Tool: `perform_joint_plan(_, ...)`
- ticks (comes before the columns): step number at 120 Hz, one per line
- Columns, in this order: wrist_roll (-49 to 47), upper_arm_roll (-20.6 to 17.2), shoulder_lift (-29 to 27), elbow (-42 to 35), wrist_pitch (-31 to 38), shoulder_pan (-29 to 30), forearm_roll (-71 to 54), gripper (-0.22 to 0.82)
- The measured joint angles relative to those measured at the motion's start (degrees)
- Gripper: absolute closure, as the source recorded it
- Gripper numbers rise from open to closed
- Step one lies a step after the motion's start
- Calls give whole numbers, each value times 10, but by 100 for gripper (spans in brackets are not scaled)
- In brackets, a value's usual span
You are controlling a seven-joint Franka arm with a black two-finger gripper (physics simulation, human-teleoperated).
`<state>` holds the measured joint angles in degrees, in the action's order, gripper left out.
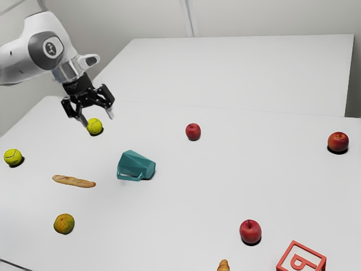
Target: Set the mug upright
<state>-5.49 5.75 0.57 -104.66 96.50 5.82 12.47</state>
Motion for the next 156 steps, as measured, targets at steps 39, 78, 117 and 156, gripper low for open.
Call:
perform_joint_plan(39, 47, 16, 100, -4, 3, 34, 80, 0)
perform_joint_plan(78, 104, 39, 194, 41, 6, 36, 134, 0)
perform_joint_plan(117, 137, 38, 232, 36, 19, 35, 223, 0)
perform_joint_plan(156, 146, 35, 249, 20, 22, 30, 290, 0)
